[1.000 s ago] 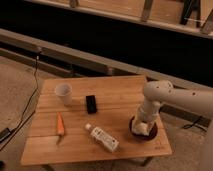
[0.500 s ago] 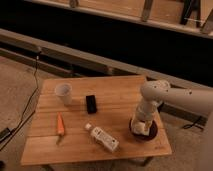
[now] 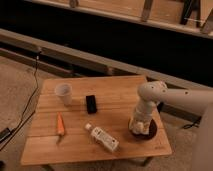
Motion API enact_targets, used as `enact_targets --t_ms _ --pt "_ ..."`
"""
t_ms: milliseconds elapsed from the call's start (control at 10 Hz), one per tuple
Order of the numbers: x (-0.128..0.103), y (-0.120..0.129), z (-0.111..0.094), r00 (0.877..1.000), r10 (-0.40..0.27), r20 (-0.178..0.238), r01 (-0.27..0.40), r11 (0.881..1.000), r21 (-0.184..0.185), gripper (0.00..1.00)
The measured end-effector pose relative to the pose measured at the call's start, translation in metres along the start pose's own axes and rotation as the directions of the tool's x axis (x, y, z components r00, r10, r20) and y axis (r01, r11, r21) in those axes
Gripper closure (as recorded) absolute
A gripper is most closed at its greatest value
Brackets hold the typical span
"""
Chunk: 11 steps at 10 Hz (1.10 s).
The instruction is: Wipe the white sponge on the table
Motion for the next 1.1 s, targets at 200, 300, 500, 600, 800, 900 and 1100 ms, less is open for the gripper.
enact_targets --t_ms 200,300,500,600,800,900,1100 --pt "-0.0009 -0.0011 0.0 1.0 -0.002 -0.006 0.002 1.0 0.016 0.42" --pt "-0.0017 -0.0016 -0.0002 1.0 0.001 -0.008 -0.001 1.0 0.023 0.42" --pt "-0.0023 -0.0026 -0.0016 1.0 0.004 -0.009 -0.004 0.999 0.033 0.42" --pt "-0.0026 -0.003 -0.0015 1.0 0.005 -0.01 -0.005 0.999 0.039 0.42" --pt "-0.0036 -0.0022 -0.0009 1.0 0.003 -0.011 -0.002 0.999 0.049 0.42" --pt "-0.0043 -0.0022 -0.0005 1.0 0.002 -0.01 -0.002 0.999 0.051 0.42" --pt "-0.0061 -0.0028 0.0001 1.0 0.002 -0.007 -0.001 0.998 0.055 0.42"
